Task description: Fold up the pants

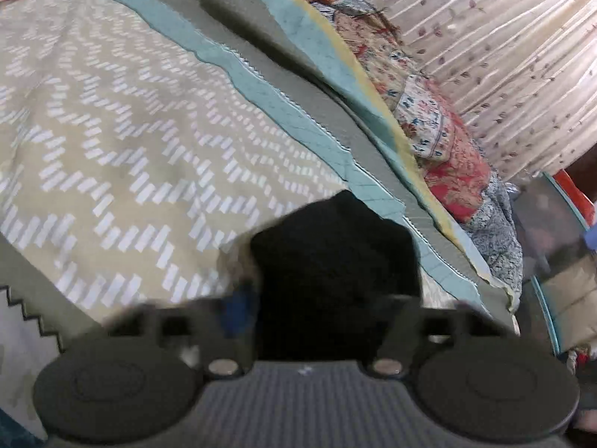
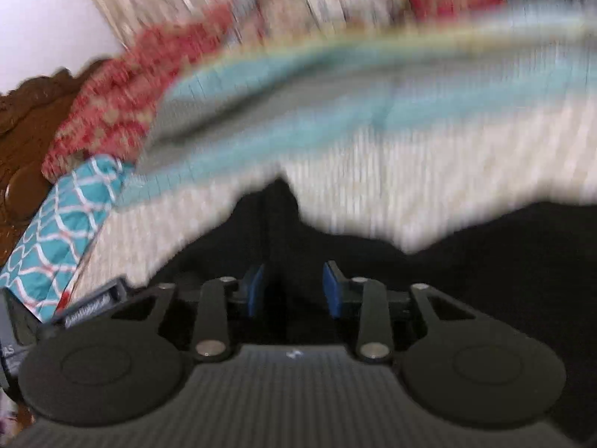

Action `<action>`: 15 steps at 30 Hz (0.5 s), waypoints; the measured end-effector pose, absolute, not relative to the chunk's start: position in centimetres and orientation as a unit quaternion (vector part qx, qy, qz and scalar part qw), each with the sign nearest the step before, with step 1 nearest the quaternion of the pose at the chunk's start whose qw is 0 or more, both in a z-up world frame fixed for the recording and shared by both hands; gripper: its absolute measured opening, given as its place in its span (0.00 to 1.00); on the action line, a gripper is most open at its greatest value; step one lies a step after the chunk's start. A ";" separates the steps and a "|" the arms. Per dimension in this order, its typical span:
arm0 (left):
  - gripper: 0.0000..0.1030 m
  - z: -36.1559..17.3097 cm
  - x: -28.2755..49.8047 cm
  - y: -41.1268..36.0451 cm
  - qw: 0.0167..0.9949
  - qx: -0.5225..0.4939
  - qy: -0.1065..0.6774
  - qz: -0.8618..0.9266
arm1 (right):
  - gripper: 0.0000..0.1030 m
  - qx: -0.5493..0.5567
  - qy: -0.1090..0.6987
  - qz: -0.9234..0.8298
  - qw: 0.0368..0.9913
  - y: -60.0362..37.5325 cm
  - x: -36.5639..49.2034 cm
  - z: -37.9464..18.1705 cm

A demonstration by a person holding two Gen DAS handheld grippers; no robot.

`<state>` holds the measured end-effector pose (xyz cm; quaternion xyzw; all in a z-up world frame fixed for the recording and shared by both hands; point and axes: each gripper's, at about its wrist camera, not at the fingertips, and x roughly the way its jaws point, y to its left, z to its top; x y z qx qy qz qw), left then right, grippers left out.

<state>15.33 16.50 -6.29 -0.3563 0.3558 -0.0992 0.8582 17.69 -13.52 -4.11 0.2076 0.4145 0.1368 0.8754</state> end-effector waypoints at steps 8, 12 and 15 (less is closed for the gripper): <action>0.28 0.2 9.7 12.8 0.910 -0.284 0.276 -0.122 | 0.35 0.260 0.439 0.160 0.845 -14.4 17.6 -4.9; 0.28 3.0 7.6 7.4 0.934 -0.195 0.248 -0.167 | 0.35 0.312 0.413 0.165 0.840 -17.1 15.8 -4.0; 0.28 3.7 6.0 3.2 0.941 -0.129 0.237 -0.206 | 0.35 0.320 0.375 0.134 0.860 -20.8 13.1 -2.6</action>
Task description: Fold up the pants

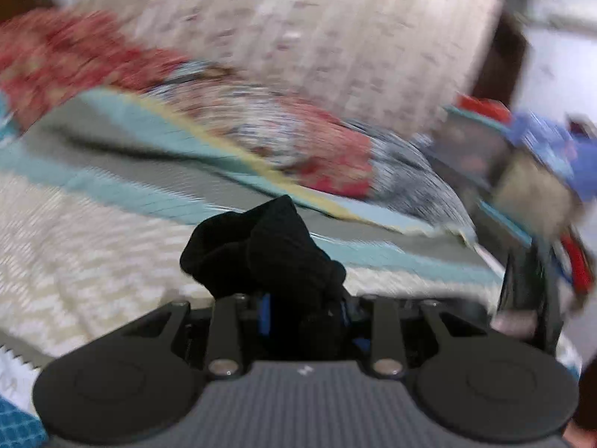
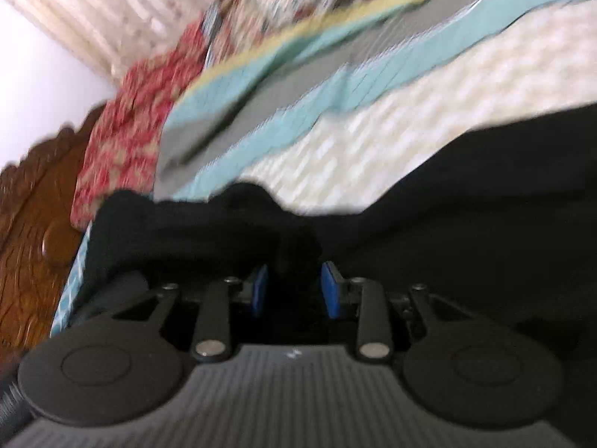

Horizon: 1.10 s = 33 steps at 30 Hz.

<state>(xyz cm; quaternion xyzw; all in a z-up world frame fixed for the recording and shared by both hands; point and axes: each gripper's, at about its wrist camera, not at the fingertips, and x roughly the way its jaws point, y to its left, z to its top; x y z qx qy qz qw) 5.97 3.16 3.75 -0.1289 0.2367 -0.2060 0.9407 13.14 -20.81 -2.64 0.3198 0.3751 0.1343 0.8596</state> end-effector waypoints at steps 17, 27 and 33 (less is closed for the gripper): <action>0.94 4.6 -0.1 -3.6 0.917 -0.007 0.248 -0.313 | 0.85 0.420 0.309 0.075 0.850 -32.4 4.3 -4.3; 0.82 4.1 4.8 3.3 0.916 -0.159 0.322 -0.178 | 0.22 0.271 0.344 0.130 0.890 -27.5 5.2 -2.9; 0.82 3.1 5.0 -0.7 0.909 -0.129 0.334 -0.213 | 0.32 0.208 0.297 0.064 0.930 -29.9 4.1 -2.1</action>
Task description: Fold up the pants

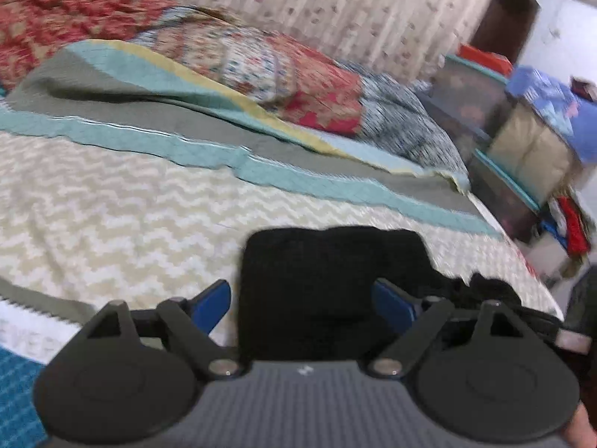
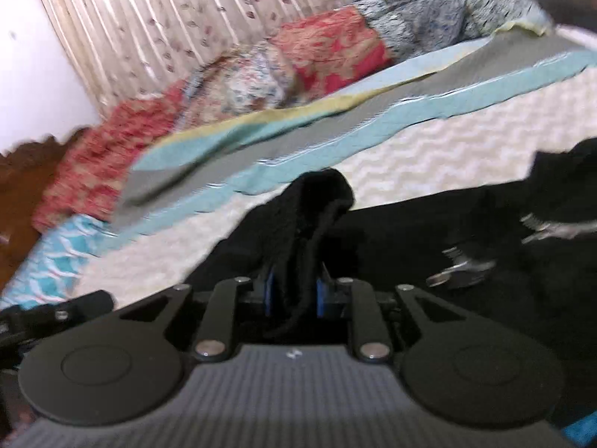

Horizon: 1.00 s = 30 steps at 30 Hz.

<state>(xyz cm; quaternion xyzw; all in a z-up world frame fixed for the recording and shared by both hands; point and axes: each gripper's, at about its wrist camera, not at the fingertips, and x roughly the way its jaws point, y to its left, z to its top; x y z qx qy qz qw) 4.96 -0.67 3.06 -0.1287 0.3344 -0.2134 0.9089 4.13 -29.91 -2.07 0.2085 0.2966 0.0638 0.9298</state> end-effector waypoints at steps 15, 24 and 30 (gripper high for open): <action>0.57 3.1 7.6 -6.4 0.890 -0.095 0.351 -0.276 | 0.51 0.226 0.316 0.236 0.891 -33.5 -1.1 -0.2; 0.57 3.2 8.9 -4.4 0.871 -0.146 0.380 -0.274 | 0.06 0.045 0.372 0.237 0.897 -27.1 1.7 -4.0; 0.57 1.9 8.8 -4.6 0.861 -0.166 0.397 -0.270 | 0.06 0.036 0.304 0.150 0.940 -27.8 3.3 -4.0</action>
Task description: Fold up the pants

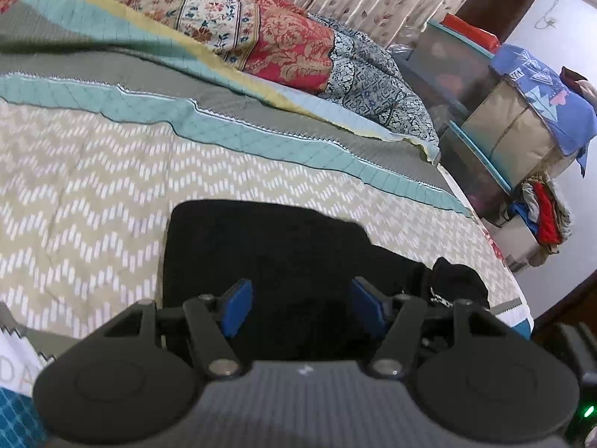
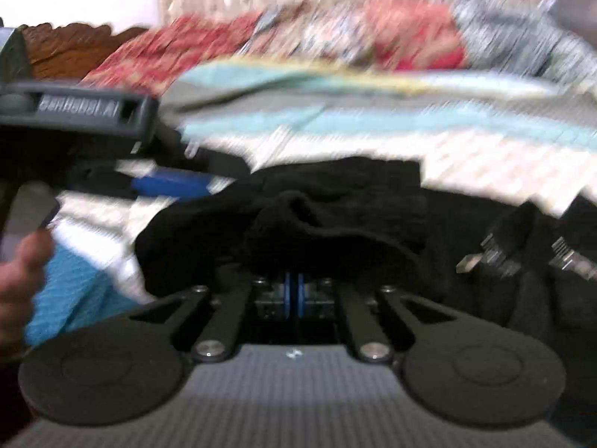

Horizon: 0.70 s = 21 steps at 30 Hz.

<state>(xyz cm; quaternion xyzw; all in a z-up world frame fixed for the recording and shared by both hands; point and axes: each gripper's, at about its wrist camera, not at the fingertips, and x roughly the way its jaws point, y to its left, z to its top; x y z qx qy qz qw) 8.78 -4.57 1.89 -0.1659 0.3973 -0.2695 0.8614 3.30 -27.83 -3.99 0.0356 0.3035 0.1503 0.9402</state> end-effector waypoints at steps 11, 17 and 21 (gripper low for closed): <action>0.60 0.8 9.7 -7.8 0.851 -0.167 0.411 -0.280 | 0.26 0.075 0.325 0.158 0.930 -29.9 3.2 -6.0; 0.64 -1.5 8.4 -9.7 0.853 -0.096 0.420 -0.294 | 0.34 0.127 0.312 0.131 0.932 -32.6 0.2 -4.3; 0.68 -2.8 6.2 -11.2 0.874 0.001 0.382 -0.301 | 0.35 0.189 0.287 0.067 0.937 -37.0 -1.5 -3.0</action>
